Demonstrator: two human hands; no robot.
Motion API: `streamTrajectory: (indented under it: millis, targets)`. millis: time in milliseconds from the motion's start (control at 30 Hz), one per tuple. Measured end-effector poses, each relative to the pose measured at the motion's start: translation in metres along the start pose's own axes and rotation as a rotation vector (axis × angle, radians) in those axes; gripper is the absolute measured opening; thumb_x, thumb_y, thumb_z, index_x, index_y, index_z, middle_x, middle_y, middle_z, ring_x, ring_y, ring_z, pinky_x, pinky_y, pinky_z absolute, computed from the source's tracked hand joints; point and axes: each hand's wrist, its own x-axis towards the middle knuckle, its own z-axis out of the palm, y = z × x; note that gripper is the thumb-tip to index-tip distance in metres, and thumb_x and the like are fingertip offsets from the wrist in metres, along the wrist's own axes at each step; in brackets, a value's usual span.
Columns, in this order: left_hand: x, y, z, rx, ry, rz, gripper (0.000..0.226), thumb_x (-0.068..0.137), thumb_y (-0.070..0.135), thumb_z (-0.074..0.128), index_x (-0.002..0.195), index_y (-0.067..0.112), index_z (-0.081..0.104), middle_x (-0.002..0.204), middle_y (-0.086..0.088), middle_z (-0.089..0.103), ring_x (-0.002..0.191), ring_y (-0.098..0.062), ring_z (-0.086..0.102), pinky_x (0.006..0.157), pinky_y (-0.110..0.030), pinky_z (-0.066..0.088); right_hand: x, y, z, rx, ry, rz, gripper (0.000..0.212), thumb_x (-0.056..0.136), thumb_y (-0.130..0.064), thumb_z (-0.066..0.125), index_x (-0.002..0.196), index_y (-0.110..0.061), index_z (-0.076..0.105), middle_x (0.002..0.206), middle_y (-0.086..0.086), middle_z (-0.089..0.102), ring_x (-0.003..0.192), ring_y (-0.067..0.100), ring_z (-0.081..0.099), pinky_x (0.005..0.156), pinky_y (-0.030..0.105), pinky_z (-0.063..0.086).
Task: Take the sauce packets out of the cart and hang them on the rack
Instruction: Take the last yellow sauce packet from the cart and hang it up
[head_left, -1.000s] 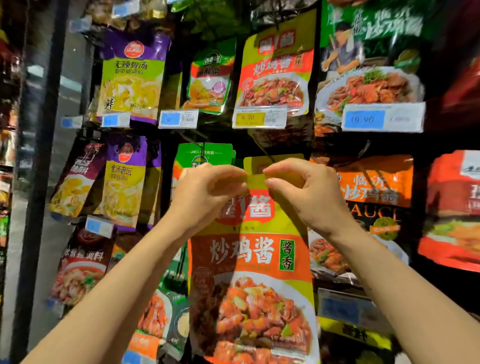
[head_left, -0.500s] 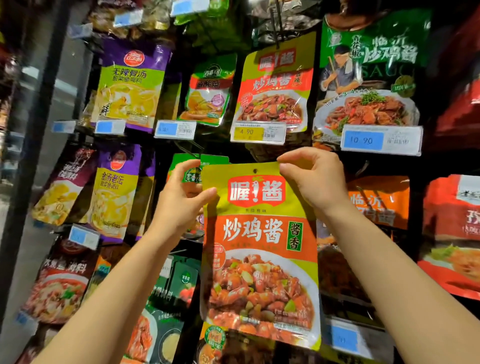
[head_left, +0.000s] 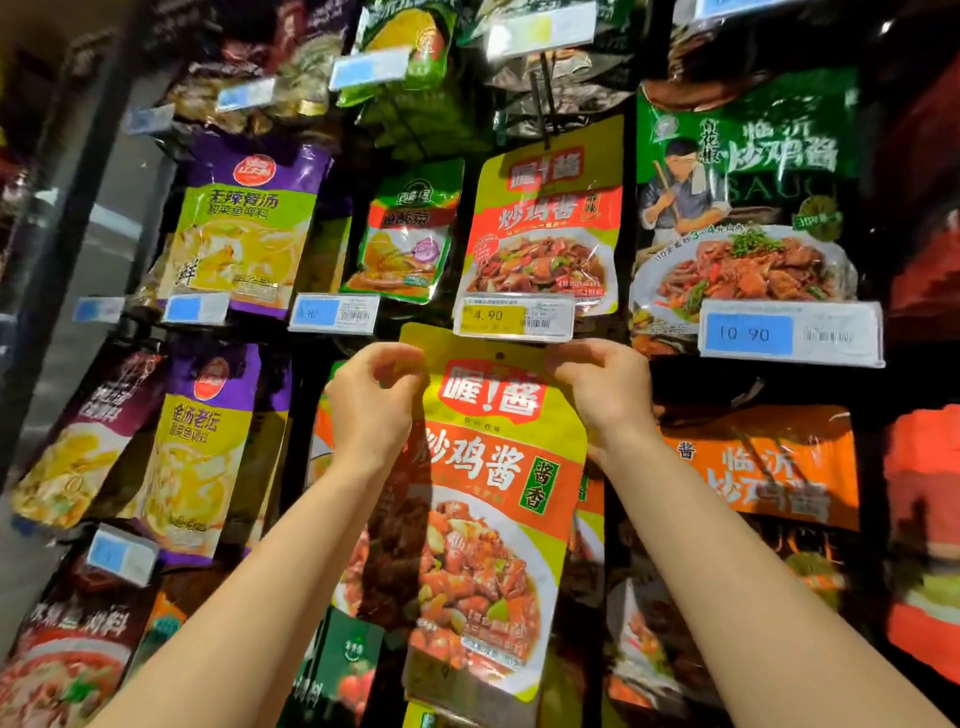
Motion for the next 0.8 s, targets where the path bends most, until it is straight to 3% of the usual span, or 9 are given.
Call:
streamTrajectory:
  millis: [167, 333, 467, 667, 800]
  targets:
    - [-0.002, -0.007, 0.004, -0.043, 0.027, 0.016, 0.020, 0.078, 0.005, 0.067, 0.088, 0.023, 0.067, 0.085, 0.008, 0.066, 0.078, -0.002, 0.060, 0.075, -0.011, 0.046, 0.005, -0.002, 0.002, 0.033, -0.006, -0.013, 0.034, 0.075, 0.007, 0.056, 0.063, -0.023, 0.066, 0.080, 0.003, 0.070, 0.091, 0.027, 0.067, 0.089, 0.047, 0.053]
    - [-0.001, -0.010, 0.006, -0.108, 0.022, -0.021, 0.022, 0.080, 0.003, 0.064, 0.090, 0.023, 0.067, 0.087, 0.008, 0.067, 0.085, -0.009, 0.063, 0.080, -0.022, 0.050, 0.005, -0.001, 0.002, 0.017, -0.021, -0.036, 0.029, 0.076, 0.004, 0.060, 0.066, -0.022, 0.067, 0.083, 0.004, 0.071, 0.088, 0.025, 0.068, 0.086, 0.047, 0.054]
    - [-0.008, -0.006, 0.002, -0.151, 0.031, -0.006, 0.026, 0.083, 0.004, 0.062, 0.099, 0.024, 0.066, 0.093, 0.010, 0.066, 0.090, -0.004, 0.061, 0.081, -0.016, 0.049, 0.002, -0.001, -0.001, 0.045, -0.056, -0.032, 0.022, 0.075, -0.001, 0.065, 0.065, -0.020, 0.069, 0.080, 0.008, 0.072, 0.081, 0.030, 0.069, 0.079, 0.052, 0.056]
    - [-0.004, -0.005, 0.004, -0.138, 0.016, -0.053, 0.028, 0.085, 0.006, 0.061, 0.106, 0.025, 0.066, 0.103, 0.006, 0.066, 0.091, -0.003, 0.057, 0.084, -0.023, 0.049, 0.007, -0.001, 0.005, 0.071, -0.019, 0.037, 0.011, 0.056, -0.019, 0.067, 0.058, -0.029, 0.072, 0.078, 0.008, 0.073, 0.083, 0.033, 0.069, 0.078, 0.054, 0.055]
    - [-0.004, -0.008, 0.001, -0.075, -0.021, -0.014, 0.035, 0.087, 0.005, 0.057, 0.114, 0.027, 0.064, 0.111, 0.005, 0.062, 0.102, -0.010, 0.055, 0.087, -0.029, 0.049, 0.007, -0.003, 0.006, 0.068, -0.018, 0.046, 0.010, 0.053, -0.020, 0.068, 0.056, -0.030, 0.072, 0.077, 0.008, 0.073, 0.082, 0.032, 0.069, 0.079, 0.053, 0.056]
